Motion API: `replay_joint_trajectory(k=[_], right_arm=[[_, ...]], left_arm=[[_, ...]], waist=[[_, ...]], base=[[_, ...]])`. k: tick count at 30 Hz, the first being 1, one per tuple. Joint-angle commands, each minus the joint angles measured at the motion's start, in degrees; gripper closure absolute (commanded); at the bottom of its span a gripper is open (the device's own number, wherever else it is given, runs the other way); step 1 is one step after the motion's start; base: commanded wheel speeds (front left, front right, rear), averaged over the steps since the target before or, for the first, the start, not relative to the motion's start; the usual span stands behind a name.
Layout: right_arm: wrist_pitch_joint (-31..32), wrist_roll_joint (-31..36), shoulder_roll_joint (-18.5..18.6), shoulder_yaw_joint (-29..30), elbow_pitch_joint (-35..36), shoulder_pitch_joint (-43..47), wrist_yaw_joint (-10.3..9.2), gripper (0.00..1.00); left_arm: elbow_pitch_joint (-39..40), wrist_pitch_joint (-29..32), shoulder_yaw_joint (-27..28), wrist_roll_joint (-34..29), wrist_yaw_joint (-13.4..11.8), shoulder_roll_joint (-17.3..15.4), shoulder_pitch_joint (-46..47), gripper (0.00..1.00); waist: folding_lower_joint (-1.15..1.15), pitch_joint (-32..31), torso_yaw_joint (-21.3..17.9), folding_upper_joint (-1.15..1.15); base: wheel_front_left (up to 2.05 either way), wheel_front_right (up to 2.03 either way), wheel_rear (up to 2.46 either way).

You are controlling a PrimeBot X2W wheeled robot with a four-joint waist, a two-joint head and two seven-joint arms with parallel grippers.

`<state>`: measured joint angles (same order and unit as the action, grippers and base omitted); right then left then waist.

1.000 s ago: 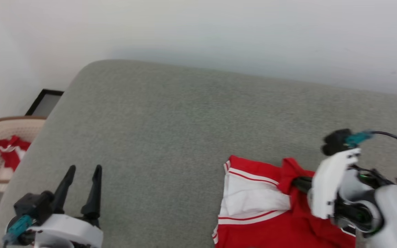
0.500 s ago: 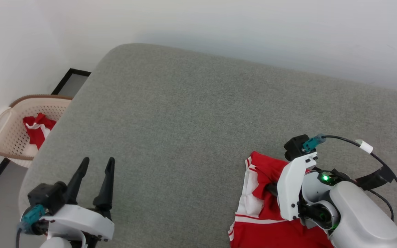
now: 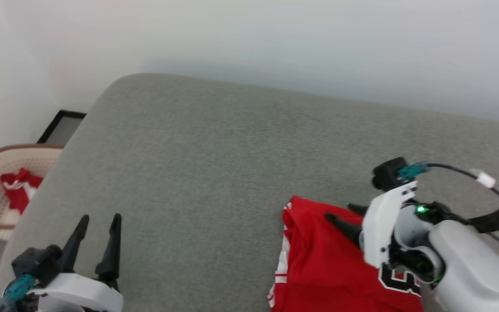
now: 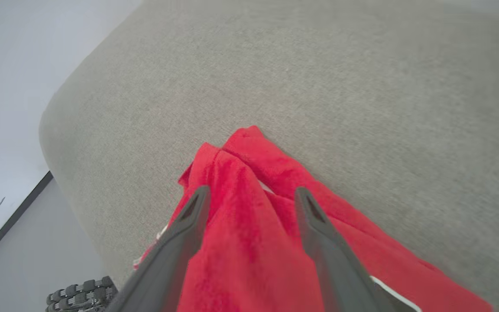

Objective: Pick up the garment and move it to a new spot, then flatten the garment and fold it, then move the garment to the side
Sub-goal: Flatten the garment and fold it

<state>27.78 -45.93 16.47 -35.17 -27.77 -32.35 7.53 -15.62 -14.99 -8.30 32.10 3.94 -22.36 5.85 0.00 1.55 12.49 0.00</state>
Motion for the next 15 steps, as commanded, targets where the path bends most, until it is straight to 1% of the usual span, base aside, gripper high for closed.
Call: replay_joint_trajectory(k=[1,6,15], right_arm=[[-1.6,-0.2,1.6,0.0,0.9,-0.3,-0.1,0.0],[-8.1,0.4,5.8,0.5,3.2,1.1,-0.1,0.0],[-23.2,1.4,11.5,2.7,4.9,4.9,-0.1,0.0]], left_arm=[[0.5,-0.2,0.5,-0.2,-0.2,-0.3,-0.7,0.0],[1.2,-0.2,2.0,-0.6,-0.8,-1.1,-2.5,0.0],[2.2,-0.2,4.4,-0.9,-1.7,-1.7,-5.9,0.0]], waist=[[0.0,-1.2,-2.8,0.0],[0.0,-1.9,-6.6,0.0],[0.0,-2.9,-12.6,0.0]], base=[[0.0,0.0,0.0],[0.0,0.0,0.0],[0.0,0.0,0.0]])
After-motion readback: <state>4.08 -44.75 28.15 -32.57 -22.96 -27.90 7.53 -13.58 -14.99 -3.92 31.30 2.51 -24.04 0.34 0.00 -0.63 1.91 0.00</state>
